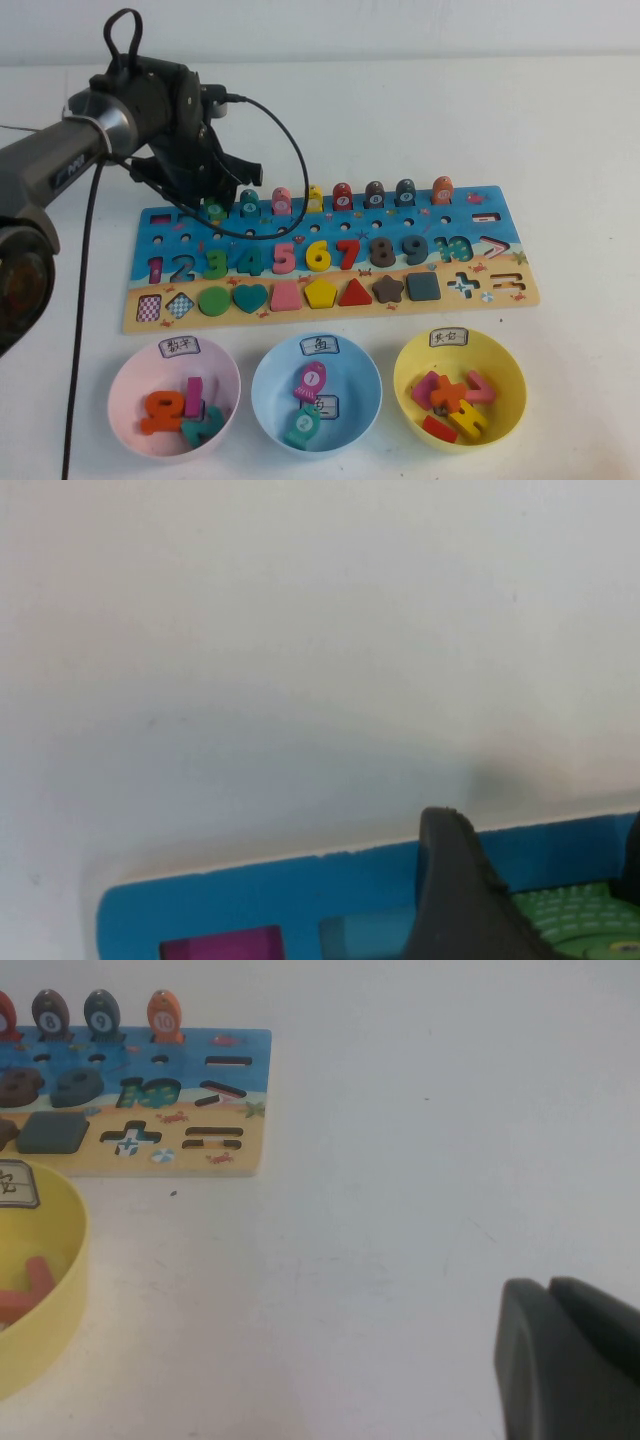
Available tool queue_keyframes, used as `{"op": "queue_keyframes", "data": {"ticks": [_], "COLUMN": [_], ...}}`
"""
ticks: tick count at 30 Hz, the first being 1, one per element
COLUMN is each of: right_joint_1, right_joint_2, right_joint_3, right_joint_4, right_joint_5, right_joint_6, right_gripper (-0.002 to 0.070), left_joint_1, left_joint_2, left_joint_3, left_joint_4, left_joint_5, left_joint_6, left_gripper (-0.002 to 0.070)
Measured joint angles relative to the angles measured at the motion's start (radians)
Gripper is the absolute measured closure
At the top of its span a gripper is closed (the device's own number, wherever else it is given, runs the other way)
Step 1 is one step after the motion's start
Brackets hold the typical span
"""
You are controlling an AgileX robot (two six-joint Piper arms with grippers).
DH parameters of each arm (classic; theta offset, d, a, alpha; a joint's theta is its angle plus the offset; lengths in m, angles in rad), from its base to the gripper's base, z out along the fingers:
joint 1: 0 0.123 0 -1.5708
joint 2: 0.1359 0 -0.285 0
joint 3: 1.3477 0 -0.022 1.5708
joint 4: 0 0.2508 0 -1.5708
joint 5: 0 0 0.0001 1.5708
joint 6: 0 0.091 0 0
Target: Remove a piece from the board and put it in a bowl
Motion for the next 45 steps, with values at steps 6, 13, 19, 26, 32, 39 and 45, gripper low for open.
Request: {"op": "queue_keyframes", "data": {"ticks": [6,13,19,26,32,39,45], "right_joint_1": [0.000,0.000,0.000,0.000,0.000,0.000,0.000], "right_joint_2": [0.000,0.000,0.000,0.000,0.000,0.000,0.000], "right_joint_3": [0.000,0.000,0.000,0.000,0.000,0.000,0.000], "right_joint_4": [0.000,0.000,0.000,0.002,0.002,0.002,0.002], "right_joint_5": [0.000,0.000,0.000,0.000,0.000,0.000,0.000], "right_joint_6": [0.000,0.000,0.000,0.000,0.000,0.000,0.000], "right_gripper": [0.0694,0.0694,0.0694,0.0694,0.0694,0.0694,0.0694], "left_joint_1": [0.000,0.000,0.000,0.000,0.000,0.000,-0.002], "left_joint_2": [0.005,0.005,0.005,0.003,-0.026,-0.049,-0.124], "left_joint_3": [0.000,0.000,0.000,0.000,0.000,0.000,0.000], "left_joint_4": [-0.024,-0.026,-0.032,-0.044,-0.050,-0.050,-0.043], "left_joint_5": [0.000,0.000,0.002,0.006,0.025,0.059,0.193], "left_joint_6": [0.000,0.000,0.000,0.000,0.000,0.021,0.125], "left_gripper": [0.0371,0.0387,0.0463,0.0479,0.0490,0.0494,0.0494]}}
